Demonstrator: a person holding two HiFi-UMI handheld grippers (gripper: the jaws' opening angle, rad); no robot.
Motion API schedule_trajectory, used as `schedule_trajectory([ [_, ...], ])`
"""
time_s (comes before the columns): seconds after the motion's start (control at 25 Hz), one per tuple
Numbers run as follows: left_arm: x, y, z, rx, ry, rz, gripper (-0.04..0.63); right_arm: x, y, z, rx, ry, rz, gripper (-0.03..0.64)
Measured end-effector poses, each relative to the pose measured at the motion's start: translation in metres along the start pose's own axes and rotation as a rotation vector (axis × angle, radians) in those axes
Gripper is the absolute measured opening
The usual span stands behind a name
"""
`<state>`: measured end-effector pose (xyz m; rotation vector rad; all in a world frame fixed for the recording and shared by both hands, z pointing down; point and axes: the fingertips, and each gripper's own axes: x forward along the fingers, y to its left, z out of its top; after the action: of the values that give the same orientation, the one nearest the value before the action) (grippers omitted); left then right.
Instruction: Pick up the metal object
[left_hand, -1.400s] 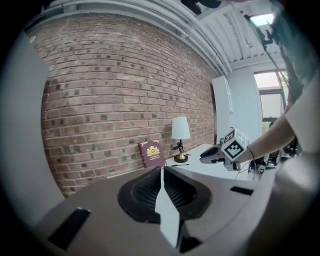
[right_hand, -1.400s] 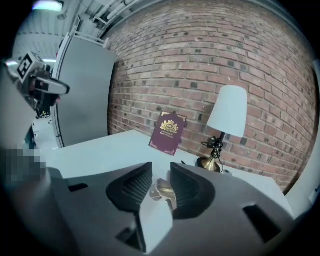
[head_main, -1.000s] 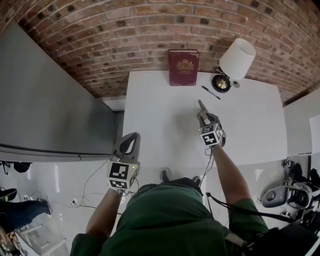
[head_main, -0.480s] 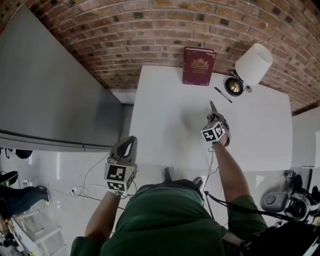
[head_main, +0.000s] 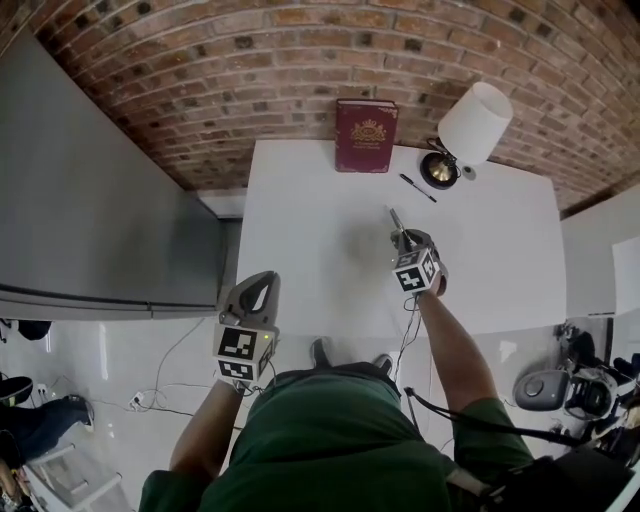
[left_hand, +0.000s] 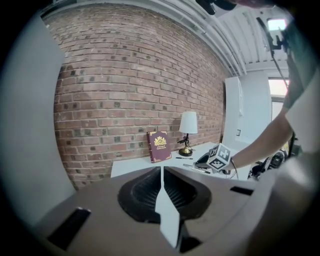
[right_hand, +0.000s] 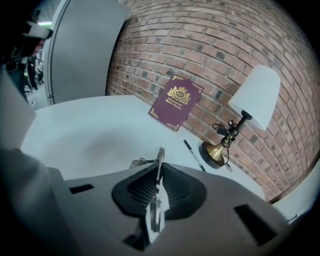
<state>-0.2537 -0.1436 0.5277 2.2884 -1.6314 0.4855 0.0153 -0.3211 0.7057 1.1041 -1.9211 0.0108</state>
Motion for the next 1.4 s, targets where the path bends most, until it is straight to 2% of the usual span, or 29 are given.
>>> schedule_trajectory([
  [0.36, 0.028, -0.025, 0.007, -0.001, -0.029, -0.068, 0.014, -0.049, -0.009, 0.017, 0.114, -0.107, 0.031, 0.021],
  [0.72, 0.062, -0.074, 0.028, 0.003, -0.062, -0.167, 0.015, -0.108, -0.031, 0.034, 0.203, -0.221, 0.031, 0.021],
  [1.08, 0.079, -0.125, 0.046, 0.011, -0.085, -0.228, 0.015, -0.186, -0.061, 0.06, 0.283, -0.395, 0.033, 0.021],
  [1.4, 0.068, -0.164, 0.064, -0.014, -0.107, -0.259, 0.014, -0.256, -0.08, 0.062, 0.446, -0.538, 0.062, 0.021],
])
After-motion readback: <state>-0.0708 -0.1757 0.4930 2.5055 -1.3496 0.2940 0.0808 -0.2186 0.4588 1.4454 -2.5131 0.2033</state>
